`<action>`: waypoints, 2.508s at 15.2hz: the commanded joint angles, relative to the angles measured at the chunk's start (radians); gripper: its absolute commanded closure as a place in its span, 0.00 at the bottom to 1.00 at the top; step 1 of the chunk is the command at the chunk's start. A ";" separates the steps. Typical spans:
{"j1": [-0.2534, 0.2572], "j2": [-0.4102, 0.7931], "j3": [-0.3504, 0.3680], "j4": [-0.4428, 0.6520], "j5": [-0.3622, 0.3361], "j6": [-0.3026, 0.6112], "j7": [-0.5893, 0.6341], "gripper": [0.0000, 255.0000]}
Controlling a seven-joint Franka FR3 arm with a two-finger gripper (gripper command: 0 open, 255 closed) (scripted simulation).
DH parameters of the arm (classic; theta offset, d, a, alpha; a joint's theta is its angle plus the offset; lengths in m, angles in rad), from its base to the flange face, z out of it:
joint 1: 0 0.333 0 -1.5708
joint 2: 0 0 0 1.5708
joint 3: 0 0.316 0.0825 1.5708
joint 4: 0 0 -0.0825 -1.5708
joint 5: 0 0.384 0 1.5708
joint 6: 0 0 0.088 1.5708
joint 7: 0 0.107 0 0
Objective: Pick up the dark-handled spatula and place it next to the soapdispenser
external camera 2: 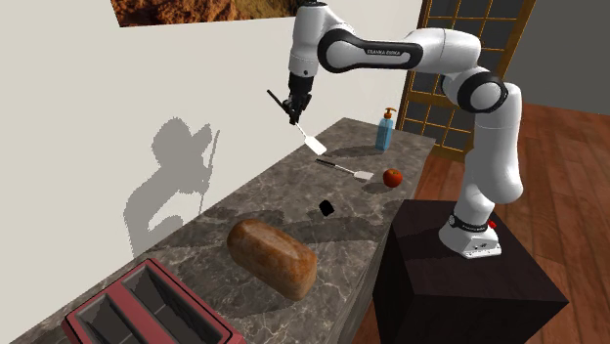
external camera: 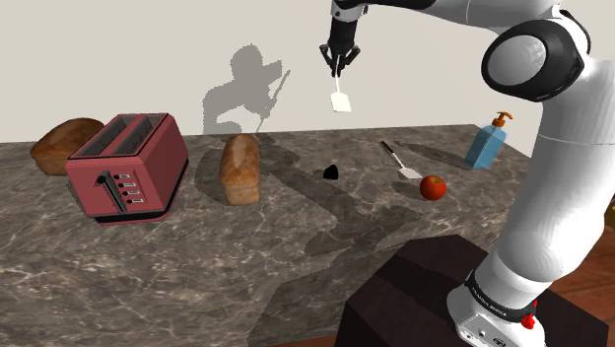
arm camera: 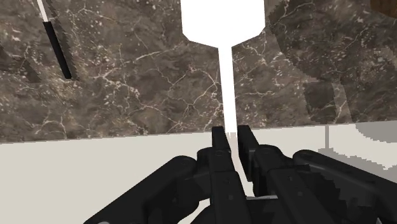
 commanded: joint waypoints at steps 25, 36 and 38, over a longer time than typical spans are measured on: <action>-0.308 -0.344 -0.268 -0.449 0.127 0.129 -0.577 1.00; -0.405 -0.306 -0.383 -0.428 0.178 0.138 -0.797 1.00; -0.405 -0.311 -0.382 -0.461 0.176 0.166 -0.798 1.00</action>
